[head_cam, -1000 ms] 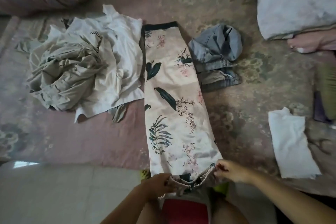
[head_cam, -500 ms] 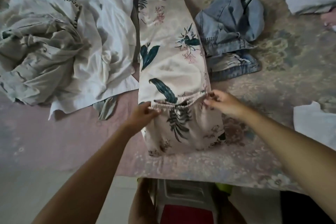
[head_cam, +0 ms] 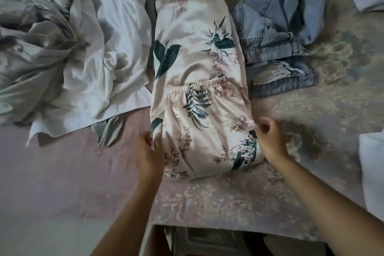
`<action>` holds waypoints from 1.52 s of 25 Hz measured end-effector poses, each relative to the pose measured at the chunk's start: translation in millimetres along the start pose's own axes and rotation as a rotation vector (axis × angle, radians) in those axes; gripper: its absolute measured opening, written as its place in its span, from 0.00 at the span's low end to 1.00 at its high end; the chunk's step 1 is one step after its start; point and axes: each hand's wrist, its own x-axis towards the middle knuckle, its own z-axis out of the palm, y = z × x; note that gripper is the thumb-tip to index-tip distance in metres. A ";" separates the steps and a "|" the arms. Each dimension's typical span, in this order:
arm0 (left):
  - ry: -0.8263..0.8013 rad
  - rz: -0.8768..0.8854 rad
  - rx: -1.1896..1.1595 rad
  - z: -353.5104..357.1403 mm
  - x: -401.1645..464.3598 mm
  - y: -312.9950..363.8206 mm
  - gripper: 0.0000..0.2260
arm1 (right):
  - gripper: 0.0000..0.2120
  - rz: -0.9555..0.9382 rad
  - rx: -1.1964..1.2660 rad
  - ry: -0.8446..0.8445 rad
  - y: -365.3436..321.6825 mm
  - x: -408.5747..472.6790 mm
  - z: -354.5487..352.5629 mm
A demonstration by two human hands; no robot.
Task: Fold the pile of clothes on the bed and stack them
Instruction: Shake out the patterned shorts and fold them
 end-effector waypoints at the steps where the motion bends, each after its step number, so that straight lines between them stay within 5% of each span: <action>1: -0.037 -0.052 0.004 -1.2 -16.6 -11.2 0.07 | 0.16 0.026 -0.003 -0.037 12.9 -7.6 -2.6; 4: -0.117 -0.076 0.030 4.4 -42.5 -25.1 0.09 | 0.18 0.021 -0.032 -0.106 20.8 -18.5 -7.1; 7: 0.016 0.144 0.076 13.9 -10.7 -4.2 0.11 | 0.18 -0.304 -0.163 0.007 -8.0 6.4 -2.1; 9: -0.051 0.159 0.096 22.1 28.6 17.0 0.13 | 0.21 -0.445 -0.161 -0.062 -39.1 29.2 6.7; 13: -0.303 -0.123 0.196 43.0 79.6 39.6 0.17 | 0.24 -0.166 -0.063 -0.278 -79.3 55.1 30.9; 17: -0.456 -0.268 -0.079 42.7 84.4 47.3 0.06 | 0.16 -0.165 -0.136 -0.268 -76.4 60.4 38.5; 20: -0.361 -0.053 -0.260 32.5 90.5 58.0 0.05 | 0.04 -0.274 -0.033 -0.110 -87.8 57.9 30.0; 24: -0.299 0.135 -0.170 23.9 109.6 79.0 0.10 | 0.15 -0.300 0.053 -0.023 -112.1 70.5 16.9; 28: -0.068 0.014 -0.014 -0.2 49.9 23.6 0.07 | 0.19 -0.130 -0.061 -0.074 -43.6 35.4 -2.4; 32: -0.166 -0.214 -0.108 -0.6 -39.2 -27.7 0.06 | 0.16 0.161 -0.023 -0.241 37.3 -4.9 -5.5; 38: -0.049 -0.154 -0.114 15.5 -48.7 -42.7 0.08 | 0.04 0.076 0.187 -0.171 45.6 -14.0 -2.2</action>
